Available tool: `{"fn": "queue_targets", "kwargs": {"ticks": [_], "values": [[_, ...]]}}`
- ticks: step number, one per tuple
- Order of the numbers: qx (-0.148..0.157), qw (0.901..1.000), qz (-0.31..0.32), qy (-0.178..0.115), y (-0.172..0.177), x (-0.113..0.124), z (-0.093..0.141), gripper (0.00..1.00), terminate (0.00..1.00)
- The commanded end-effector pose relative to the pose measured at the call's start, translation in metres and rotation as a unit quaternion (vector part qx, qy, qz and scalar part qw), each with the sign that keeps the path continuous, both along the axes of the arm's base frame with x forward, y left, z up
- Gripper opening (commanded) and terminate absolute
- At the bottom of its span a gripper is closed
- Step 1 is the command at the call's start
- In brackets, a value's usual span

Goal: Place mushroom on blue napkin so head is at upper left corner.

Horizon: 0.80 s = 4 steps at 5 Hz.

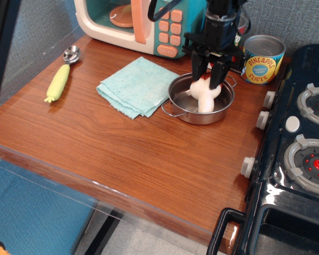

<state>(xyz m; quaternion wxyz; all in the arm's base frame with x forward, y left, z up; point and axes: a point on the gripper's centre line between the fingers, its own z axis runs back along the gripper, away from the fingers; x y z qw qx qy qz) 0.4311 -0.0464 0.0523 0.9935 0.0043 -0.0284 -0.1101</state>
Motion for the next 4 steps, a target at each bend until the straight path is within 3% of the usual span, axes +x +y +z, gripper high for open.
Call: {"fn": "queue_targets", "kwargs": {"ticks": [1, 3, 4], "values": [[0.007, 0.9943, -0.045, -0.096, 0.037, -0.002, 0.089, 0.0, 0.0], [0.06, 0.9949, -0.038, -0.072, 0.095, -0.001, 0.075, 0.0, 0.0], [0.069, 0.9959, -0.022, -0.053, 0.114, 0.002, 0.065, 0.0, 0.0]]}}
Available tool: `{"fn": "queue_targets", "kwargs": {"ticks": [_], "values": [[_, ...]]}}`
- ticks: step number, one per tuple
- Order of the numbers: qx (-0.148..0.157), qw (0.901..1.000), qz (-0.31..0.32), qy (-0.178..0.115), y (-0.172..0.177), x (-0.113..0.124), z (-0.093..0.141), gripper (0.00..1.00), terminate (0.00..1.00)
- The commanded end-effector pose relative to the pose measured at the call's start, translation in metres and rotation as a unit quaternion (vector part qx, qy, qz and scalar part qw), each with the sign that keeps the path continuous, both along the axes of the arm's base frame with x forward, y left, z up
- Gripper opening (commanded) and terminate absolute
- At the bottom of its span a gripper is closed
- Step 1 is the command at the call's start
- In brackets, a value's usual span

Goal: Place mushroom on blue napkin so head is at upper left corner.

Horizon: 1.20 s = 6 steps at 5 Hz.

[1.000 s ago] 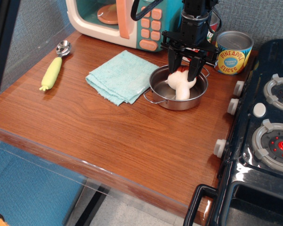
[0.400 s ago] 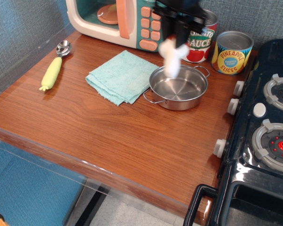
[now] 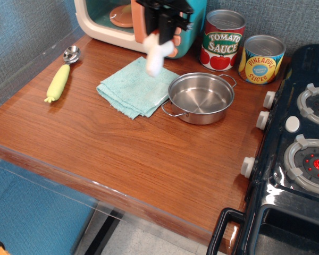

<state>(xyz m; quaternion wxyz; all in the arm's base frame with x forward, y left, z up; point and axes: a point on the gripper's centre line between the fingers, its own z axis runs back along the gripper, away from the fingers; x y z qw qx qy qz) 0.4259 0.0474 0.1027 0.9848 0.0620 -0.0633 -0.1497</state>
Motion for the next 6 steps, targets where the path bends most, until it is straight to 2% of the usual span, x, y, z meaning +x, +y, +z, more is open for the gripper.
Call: {"fn": "queue_targets", "kwargs": {"ticks": [1, 2, 4, 6], "values": [[0.02, 0.9995, 0.025, 0.001, 0.031, 0.005, 0.006, 0.0, 0.0], [0.015, 0.9995, 0.028, 0.005, 0.033, 0.003, 0.004, 1.0, 0.0], [0.015, 0.9997, 0.02, 0.0, 0.032, -0.001, 0.012, 1.0, 0.0], [0.006, 0.9997, 0.021, -0.011, 0.033, -0.012, 0.03, 1.0, 0.0]]}}
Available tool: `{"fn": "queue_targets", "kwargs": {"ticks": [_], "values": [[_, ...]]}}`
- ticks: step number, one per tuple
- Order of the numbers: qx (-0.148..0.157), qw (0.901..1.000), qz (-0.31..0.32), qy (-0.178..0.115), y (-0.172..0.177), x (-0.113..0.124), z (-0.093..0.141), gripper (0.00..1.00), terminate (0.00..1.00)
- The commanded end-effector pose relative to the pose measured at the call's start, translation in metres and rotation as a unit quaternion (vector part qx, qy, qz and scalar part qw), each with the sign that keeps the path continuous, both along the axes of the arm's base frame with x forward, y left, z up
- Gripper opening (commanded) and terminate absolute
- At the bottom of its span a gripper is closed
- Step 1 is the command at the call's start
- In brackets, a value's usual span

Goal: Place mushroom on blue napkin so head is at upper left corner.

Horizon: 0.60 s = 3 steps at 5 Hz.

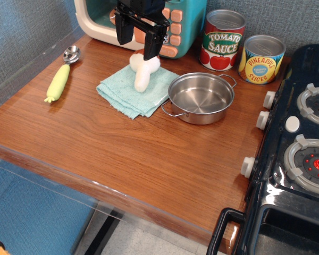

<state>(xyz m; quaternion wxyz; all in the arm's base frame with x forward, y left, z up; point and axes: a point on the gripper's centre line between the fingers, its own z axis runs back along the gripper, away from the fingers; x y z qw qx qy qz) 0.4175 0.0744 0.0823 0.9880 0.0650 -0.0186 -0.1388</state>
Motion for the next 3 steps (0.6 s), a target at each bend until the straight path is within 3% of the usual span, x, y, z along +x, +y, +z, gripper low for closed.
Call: {"fn": "queue_targets", "kwargs": {"ticks": [1, 2, 3], "values": [[-0.011, 0.999, 0.026, -0.033, 0.0088, -0.0037, 0.0467, 1.0, 0.0], [-0.011, 0.999, 0.026, -0.033, 0.0088, -0.0037, 0.0467, 1.0, 0.0], [-0.011, 0.999, 0.026, -0.033, 0.0088, -0.0037, 0.0467, 1.0, 1.0]]}}
